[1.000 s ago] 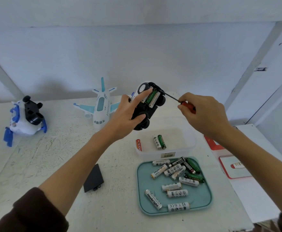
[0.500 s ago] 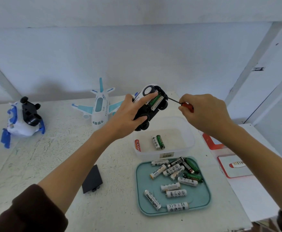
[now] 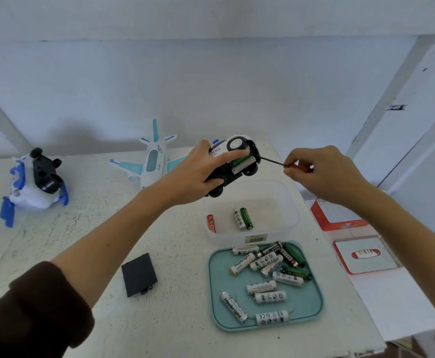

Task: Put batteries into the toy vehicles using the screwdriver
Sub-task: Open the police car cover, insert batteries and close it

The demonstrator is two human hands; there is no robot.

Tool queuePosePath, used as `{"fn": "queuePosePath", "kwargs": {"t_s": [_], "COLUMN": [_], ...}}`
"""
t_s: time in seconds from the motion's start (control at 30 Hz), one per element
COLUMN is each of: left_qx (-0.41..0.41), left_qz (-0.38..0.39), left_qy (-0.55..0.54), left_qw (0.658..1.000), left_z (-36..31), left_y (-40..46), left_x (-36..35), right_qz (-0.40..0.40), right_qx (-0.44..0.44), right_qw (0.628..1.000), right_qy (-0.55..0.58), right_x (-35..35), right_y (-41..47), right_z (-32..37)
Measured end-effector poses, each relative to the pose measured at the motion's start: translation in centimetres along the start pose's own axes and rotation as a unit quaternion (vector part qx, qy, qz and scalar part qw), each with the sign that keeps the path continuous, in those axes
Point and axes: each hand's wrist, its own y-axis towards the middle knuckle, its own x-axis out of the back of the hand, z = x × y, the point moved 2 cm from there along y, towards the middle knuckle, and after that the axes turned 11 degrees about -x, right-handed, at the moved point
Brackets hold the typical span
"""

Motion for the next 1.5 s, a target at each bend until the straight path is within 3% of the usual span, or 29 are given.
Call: {"fn": "queuePosePath", "kwargs": {"t_s": [0.17,0.33,0.53,0.9,1.5], "left_qx": [-0.004,0.000,0.001,-0.007,0.010], "left_qz": [0.017,0.029,0.040,0.058,0.048], "left_qy": [0.001,-0.019,-0.017,0.007,-0.027], "left_qw": [1.000,0.999,0.999,0.998,0.998], "left_z": [0.2,0.3,0.1,0.0,-0.4], "left_y": [0.4,0.7,0.7,1.4,1.6], "left_x": [0.1,0.2,-0.1,-0.2,-0.4], "right_qz": [0.008,0.077,-0.017,-0.021,-0.004], "right_qx": [0.012,0.012,-0.001,0.009,-0.011], "right_qw": [1.000,0.996,1.000,0.988,0.995], "right_qy": [-0.010,-0.036,-0.005,-0.150,-0.096], "right_x": [0.6,1.0,0.7,0.3,-0.1], "right_y": [-0.5,-1.1,-1.0,-0.8,-0.8], "right_z": [-0.3,-0.5,-0.4,1.6,1.2]}}
